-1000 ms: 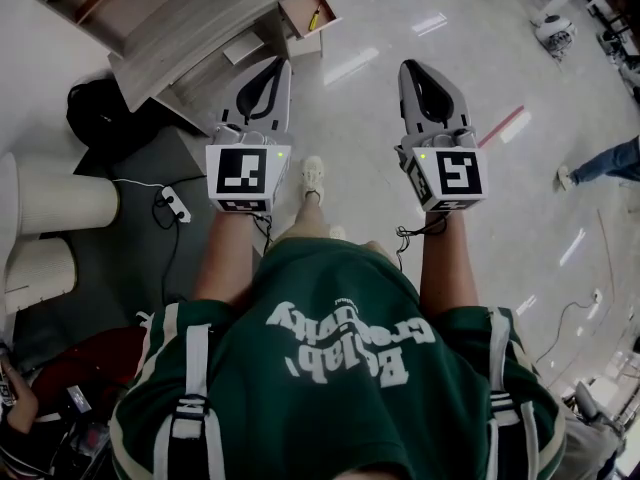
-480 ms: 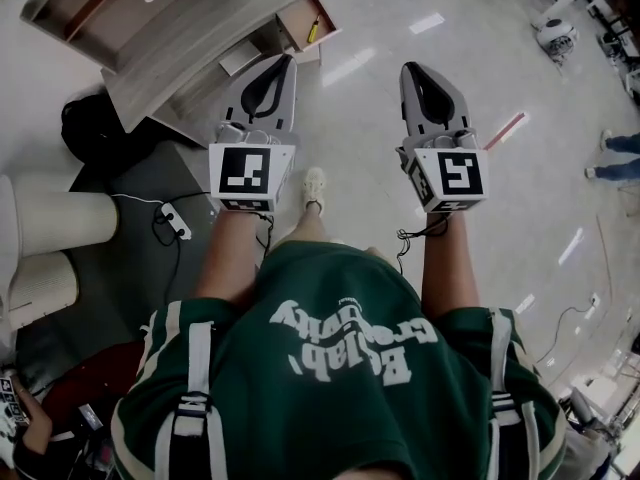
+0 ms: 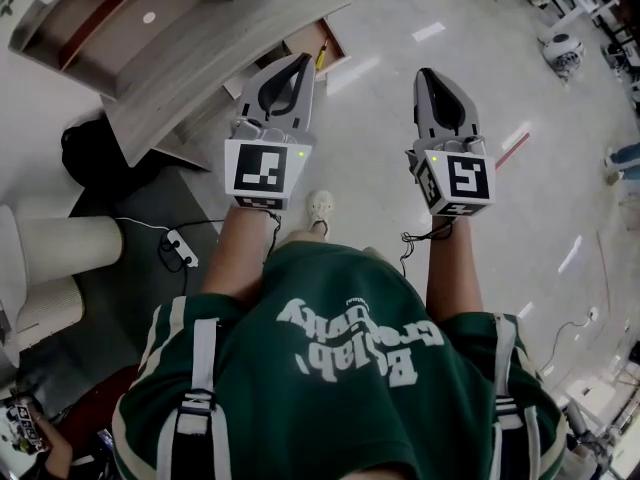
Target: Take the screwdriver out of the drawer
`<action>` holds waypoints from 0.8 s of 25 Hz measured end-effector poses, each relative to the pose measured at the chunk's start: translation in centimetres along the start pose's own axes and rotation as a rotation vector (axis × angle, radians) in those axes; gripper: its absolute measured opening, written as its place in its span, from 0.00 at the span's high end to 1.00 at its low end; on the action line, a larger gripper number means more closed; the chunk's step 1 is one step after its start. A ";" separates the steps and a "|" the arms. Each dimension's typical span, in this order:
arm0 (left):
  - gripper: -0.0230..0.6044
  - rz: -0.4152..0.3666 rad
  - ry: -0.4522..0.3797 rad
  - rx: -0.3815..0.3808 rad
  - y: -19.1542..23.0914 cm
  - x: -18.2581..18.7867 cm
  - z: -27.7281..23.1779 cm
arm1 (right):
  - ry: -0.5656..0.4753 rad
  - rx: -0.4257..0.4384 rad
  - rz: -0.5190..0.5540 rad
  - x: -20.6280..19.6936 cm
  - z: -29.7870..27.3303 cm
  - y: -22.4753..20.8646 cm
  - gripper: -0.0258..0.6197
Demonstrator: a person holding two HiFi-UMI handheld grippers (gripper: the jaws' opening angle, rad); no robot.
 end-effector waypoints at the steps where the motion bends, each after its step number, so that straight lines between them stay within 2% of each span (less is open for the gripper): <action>1: 0.93 -0.001 0.000 -0.004 0.5 -0.1 -1.2 | -0.003 -0.007 0.006 0.0 -1.1 -0.6 0.90; 13: 0.93 0.011 -0.014 -0.074 6.0 -3.3 -13.4 | 0.017 -0.043 0.011 -1.7 -14.6 -5.2 0.90; 20: 0.93 0.061 -0.013 -0.103 7.8 -6.1 -17.8 | 0.020 -0.049 -0.003 -3.7 -18.1 -6.6 0.90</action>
Point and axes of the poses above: the fingertips, and each gripper's own axes: z backward along the fingers, y to its left, x out of its top, the point moved 10 cm from there along z, backward along the fingers, and after that the axes turned 11 degrees about x, right-handed, at the moved point
